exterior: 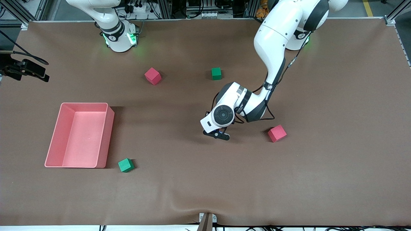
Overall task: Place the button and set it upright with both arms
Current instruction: 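Reach the left gripper to the button and grasp its base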
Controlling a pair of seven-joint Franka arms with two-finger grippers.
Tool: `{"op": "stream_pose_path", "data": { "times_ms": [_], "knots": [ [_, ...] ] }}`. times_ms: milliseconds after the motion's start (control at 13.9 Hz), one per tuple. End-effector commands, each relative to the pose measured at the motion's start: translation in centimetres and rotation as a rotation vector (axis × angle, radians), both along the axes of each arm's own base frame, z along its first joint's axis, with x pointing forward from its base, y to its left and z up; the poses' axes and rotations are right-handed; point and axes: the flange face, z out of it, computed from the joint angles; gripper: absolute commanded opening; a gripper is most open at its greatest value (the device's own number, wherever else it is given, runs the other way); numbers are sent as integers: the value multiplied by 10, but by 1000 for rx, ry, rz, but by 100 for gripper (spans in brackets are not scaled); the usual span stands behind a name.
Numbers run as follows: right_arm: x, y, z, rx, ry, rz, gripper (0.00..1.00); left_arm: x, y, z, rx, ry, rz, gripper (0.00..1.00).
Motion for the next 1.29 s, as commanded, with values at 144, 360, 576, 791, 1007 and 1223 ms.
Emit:
{"op": "stream_pose_path", "data": {
  "times_ms": [144,360,576,791,1007,1223],
  "knots": [
    [-6,-5,3,-1,-1,8,100,2,-4,-9,4,-16,18,75],
    [-6,-6,3,-1,-1,5,100,1,-4,-12,8,-11,18,58],
    [-6,-4,3,1,0,8,100,1,-3,-12,14,-11,26,15],
    [-8,-10,2,2,11,-2,100,1,-3,-12,14,-11,26,0],
    [-8,-12,2,2,13,-4,100,4,-5,4,3,-29,38,0],
    [-7,-11,1,2,11,-2,100,0,-18,38,-16,-61,72,0]
  ]
}}
